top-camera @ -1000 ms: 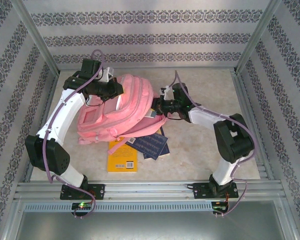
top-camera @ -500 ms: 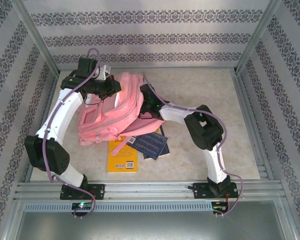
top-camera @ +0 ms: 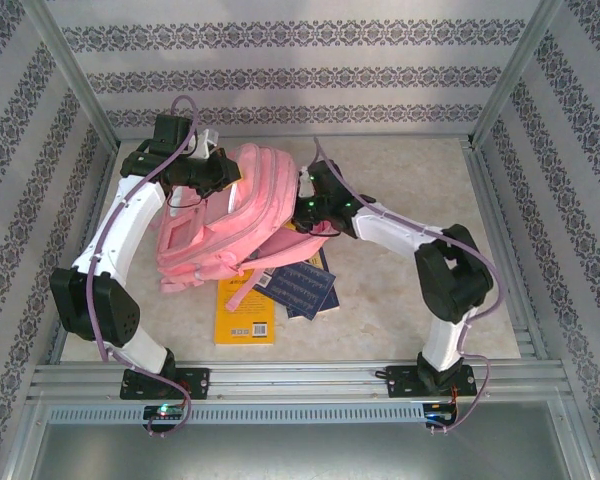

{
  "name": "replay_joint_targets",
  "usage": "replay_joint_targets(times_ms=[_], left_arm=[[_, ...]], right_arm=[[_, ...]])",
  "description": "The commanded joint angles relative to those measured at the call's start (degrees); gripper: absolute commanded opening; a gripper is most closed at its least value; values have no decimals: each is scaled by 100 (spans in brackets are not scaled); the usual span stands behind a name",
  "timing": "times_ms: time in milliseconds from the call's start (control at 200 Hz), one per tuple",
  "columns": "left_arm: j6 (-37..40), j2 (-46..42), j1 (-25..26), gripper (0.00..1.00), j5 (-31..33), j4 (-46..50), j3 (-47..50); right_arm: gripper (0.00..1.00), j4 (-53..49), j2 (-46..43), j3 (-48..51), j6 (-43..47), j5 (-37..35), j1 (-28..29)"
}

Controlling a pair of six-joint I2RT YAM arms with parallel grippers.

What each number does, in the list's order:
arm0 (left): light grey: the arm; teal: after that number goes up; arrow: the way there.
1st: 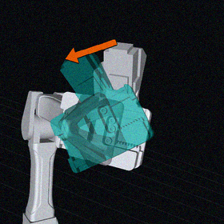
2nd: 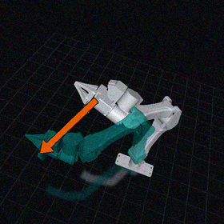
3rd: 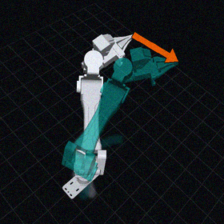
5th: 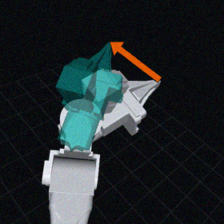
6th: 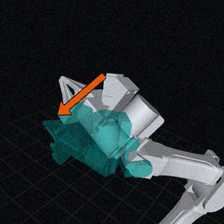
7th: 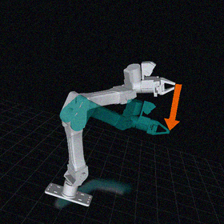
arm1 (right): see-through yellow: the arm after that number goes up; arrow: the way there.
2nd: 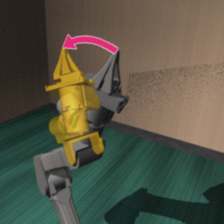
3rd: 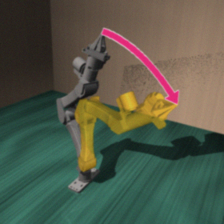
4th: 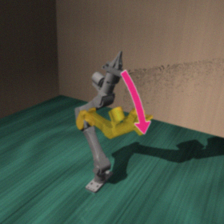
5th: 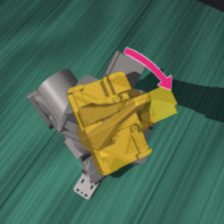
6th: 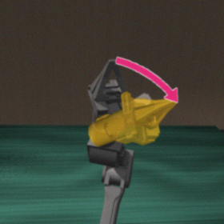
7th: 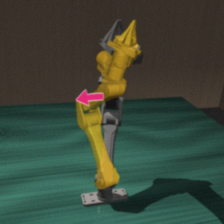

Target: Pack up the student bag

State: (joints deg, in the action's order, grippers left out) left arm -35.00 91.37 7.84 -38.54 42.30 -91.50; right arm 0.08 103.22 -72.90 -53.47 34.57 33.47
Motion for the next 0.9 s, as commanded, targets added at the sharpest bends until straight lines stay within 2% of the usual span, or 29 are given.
replay_joint_targets(times_ms=[0, 105, 295, 380, 490, 560, 729, 899], left_arm=[[-60, 7, -75, 0, 16, -479, -35], [-94, 95, -72, 0, 114, -451, -35], [3, 392, 3, 0, 365, -484, -51], [7, 588, 59, 13, 430, -582, -101], [8, 806, 160, 37, 523, -510, -288], [25, 772, 215, 46, 584, -504, -346], [116, 338, 335, 50, 780, -274, -123], [-50, -488, 653, 49, 862, -370, 995]], right_arm=[[81, -535, -546, 351, 470, -443, -104], [76, -838, -1208, 945, 383, -854, -476], [73, -962, -2302, 1914, 529, -921, -869], [73, -1153, -2697, 2292, 699, -956, -886], [72, -1293, -2998, 2760, 798, -864, -954], [71, -1396, -3132, 2951, 918, -844, -966], [69, -1901, -3223, 2985, 1440, -866, -885], [65, -2115, -2860, 2843, 1879, -1062, -743]])
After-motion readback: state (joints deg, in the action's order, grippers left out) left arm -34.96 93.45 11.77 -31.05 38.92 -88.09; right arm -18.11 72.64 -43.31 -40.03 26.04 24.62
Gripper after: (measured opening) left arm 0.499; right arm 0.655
